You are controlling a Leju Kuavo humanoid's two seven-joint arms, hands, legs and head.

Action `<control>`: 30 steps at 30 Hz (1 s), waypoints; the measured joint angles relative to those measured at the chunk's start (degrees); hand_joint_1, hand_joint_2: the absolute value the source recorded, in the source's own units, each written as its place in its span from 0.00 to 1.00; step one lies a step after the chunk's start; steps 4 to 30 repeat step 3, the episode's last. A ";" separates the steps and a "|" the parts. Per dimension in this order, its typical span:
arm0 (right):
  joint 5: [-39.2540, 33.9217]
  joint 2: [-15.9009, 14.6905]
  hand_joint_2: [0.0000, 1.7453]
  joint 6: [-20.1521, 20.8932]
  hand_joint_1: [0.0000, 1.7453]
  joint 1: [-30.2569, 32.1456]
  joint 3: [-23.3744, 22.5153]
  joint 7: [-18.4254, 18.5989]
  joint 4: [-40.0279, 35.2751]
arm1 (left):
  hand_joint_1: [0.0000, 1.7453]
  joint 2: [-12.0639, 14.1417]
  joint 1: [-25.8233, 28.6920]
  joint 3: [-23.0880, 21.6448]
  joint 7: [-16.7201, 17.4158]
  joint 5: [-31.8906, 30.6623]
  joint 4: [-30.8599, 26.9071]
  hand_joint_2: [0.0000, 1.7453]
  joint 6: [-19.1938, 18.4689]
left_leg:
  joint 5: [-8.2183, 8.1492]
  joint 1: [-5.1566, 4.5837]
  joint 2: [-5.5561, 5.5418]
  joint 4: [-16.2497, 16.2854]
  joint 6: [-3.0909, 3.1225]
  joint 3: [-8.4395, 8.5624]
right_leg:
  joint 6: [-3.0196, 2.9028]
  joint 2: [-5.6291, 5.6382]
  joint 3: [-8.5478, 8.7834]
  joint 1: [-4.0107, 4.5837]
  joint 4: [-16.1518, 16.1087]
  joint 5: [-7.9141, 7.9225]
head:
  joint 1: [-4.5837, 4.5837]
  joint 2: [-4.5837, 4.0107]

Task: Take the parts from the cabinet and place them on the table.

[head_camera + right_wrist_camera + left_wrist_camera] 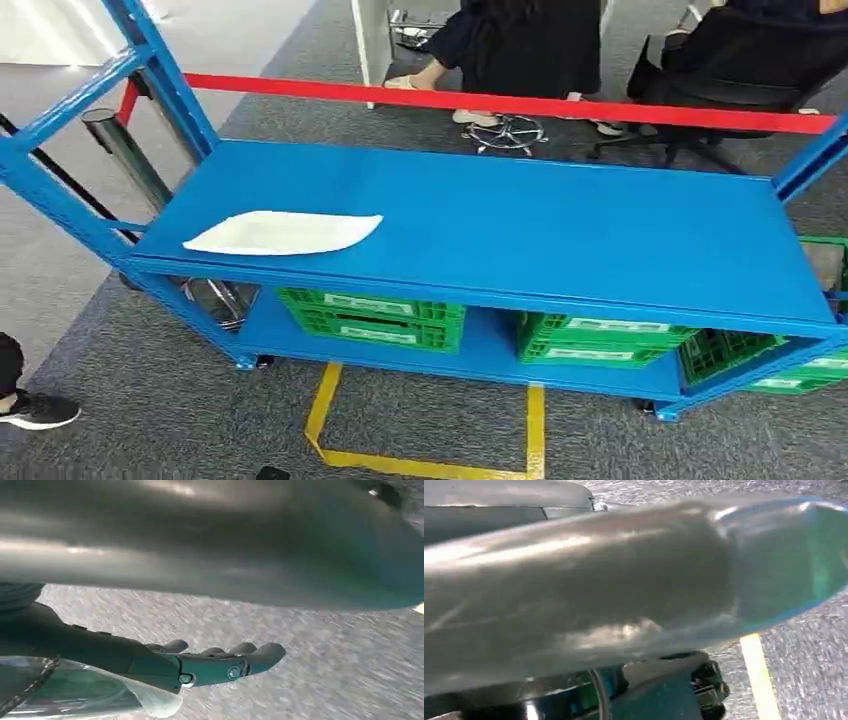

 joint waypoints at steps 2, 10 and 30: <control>-0.48 -0.04 0.00 -0.63 0.00 -0.22 0.02 -1.09 0.00 | 0.00 -0.07 -0.14 0.13 -0.02 0.26 0.00 1.00 0.11 | -0.16 -0.16 -2.86 1.08 -1.16 -0.56 | -0.55 3.35 7.37 -0.36 -16.25 7.58 | -0.18 0.00; -0.52 -0.04 0.00 -0.85 0.00 -0.22 0.02 -1.09 0.00 | 0.00 -0.07 -0.05 0.15 -0.02 0.26 0.00 1.00 0.15 | -0.07 -0.04 -3.08 1.05 -1.33 -0.68 | -0.85 3.17 7.29 -0.18 -16.07 7.59 | -0.02 0.00; -0.52 -0.04 0.00 -0.85 0.00 -0.22 0.02 -1.09 0.00 | 0.00 -0.07 -0.05 0.15 -0.02 0.26 0.00 1.00 0.15 | -0.07 -0.04 -3.08 1.05 -1.33 -0.68 | -0.85 3.17 7.29 -0.18 -16.07 7.59 | -0.02 0.00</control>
